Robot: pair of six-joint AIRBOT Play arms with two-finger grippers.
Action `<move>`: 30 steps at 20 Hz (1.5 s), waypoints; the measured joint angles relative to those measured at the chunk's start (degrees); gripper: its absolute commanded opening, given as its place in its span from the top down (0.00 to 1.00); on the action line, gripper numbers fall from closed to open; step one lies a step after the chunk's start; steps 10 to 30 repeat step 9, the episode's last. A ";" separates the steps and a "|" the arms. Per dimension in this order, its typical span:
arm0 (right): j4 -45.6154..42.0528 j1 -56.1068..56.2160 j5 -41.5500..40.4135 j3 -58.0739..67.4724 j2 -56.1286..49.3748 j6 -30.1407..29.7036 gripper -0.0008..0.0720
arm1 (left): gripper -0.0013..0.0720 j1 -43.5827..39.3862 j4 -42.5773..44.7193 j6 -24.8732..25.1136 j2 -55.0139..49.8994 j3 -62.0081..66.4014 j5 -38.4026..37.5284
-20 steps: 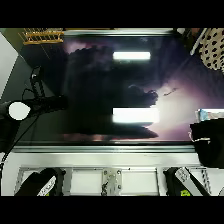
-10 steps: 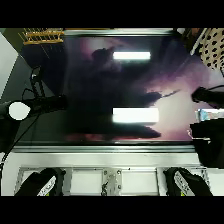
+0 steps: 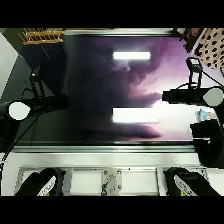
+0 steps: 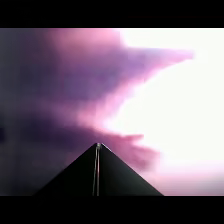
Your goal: Fold the clothes and pants, and hang the long-sleeved shirts on hangers.
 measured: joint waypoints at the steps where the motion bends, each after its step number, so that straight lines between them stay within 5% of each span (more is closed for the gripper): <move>1: 0.02 0.22 -0.07 0.00 -0.11 0.00 0.94 | 0.97 0.00 0.00 0.00 0.00 0.00 0.00; 30: 0.22 0.74 -0.13 0.00 -0.31 0.00 0.94 | 0.97 0.00 0.00 0.07 0.00 0.00 0.15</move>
